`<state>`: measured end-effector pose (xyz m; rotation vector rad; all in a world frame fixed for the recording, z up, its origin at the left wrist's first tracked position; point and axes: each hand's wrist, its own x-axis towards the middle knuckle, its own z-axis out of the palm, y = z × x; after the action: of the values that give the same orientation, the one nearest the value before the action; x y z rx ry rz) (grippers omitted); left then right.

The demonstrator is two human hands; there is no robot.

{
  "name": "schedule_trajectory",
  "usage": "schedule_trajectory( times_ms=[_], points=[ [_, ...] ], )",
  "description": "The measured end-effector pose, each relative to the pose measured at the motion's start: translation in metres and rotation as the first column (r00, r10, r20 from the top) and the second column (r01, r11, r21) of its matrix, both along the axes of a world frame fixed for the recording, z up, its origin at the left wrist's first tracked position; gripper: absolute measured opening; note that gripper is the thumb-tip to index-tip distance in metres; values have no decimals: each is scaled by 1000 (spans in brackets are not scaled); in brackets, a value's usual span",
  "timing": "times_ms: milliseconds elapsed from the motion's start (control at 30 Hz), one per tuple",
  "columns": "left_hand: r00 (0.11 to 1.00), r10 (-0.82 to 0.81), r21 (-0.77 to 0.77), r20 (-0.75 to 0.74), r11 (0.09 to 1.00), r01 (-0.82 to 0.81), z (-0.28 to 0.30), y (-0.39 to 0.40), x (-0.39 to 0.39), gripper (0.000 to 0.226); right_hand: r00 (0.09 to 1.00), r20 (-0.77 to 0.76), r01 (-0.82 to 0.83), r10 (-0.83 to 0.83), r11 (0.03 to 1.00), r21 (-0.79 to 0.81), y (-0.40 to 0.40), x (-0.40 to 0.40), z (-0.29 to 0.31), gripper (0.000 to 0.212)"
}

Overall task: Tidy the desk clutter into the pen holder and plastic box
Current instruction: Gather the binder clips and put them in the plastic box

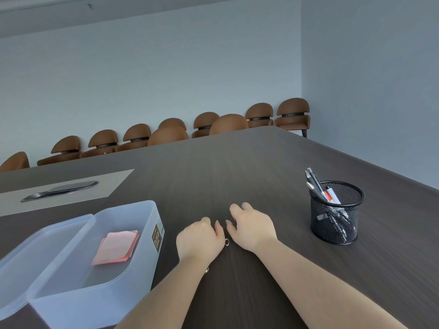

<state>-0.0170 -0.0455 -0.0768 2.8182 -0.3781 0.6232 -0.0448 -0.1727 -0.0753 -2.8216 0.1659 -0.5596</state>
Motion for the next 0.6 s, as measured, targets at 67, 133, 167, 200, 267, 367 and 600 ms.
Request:
schedule_trajectory(
  times_ms=[67,133,167,200,267,367,600],
  points=[
    [1000,17,-15,-3,1000,-17,0,0,1,32,1000,3,-8,8,1000,-9,0,0,1,21],
    [1000,29,-32,-8,999,-29,0,0,3,34,1000,10,-9,9,1000,-13,0,0,1,18],
    [1000,30,-40,-7,999,-31,0,0,4,33,1000,7,-8,8,1000,-13,0,-1,1,16],
    [1000,30,-45,-4,999,-30,0,0,4,33,1000,5,-7,7,1000,-11,0,-1,2,16],
    [1000,30,-54,7,998,-30,0,-1,3,35,1000,9,-2,2,1000,-7,1,-2,2,16],
    [999,45,-75,11,996,-44,1,-1,0,43,1000,17,12,-12,999,-43,2,-5,2,19],
    [998,63,-208,1,976,-61,9,-3,-9,50,1000,22,9,-8,997,-75,1,-9,-1,23]
  ],
)
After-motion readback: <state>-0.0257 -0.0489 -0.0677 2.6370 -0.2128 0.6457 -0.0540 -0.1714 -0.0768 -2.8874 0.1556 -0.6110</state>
